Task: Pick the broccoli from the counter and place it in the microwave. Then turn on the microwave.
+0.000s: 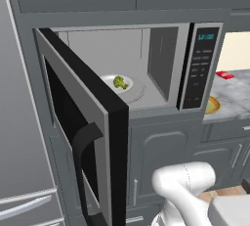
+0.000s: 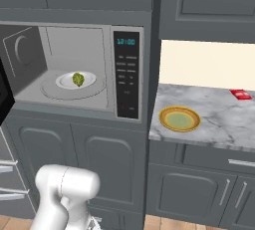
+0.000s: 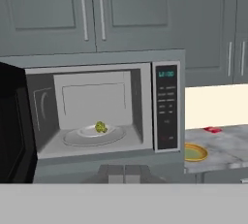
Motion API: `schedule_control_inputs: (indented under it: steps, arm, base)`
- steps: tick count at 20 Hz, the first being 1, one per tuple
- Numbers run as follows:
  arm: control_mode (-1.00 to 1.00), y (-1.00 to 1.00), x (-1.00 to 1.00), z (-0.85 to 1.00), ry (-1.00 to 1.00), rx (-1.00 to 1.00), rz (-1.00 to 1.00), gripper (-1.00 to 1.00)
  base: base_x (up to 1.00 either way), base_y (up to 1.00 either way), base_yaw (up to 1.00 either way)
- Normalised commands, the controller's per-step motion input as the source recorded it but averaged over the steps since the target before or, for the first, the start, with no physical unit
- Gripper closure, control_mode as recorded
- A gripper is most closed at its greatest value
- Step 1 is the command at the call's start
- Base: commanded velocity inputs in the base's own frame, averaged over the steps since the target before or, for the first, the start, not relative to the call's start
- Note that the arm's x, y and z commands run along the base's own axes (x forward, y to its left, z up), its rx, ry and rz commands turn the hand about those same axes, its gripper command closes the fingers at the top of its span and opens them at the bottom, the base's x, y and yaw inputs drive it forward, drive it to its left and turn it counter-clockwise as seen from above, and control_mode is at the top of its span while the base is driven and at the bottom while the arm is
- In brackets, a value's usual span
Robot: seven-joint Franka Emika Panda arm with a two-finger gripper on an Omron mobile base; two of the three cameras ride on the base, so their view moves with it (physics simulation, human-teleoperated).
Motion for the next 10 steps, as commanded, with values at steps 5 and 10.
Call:
schedule_control_inputs:
  steps: [5,10]
  arm:
    - [-1.0,0.01,0.06,-0.65,-0.33,-0.03,0.01,1.0]
    - [-1.0,0.0,0.44,-0.56,-0.27,0.0,0.02,1.0]
  base:
    - [0.0,0.0,0.0]
    - [0.0,0.0,0.0]
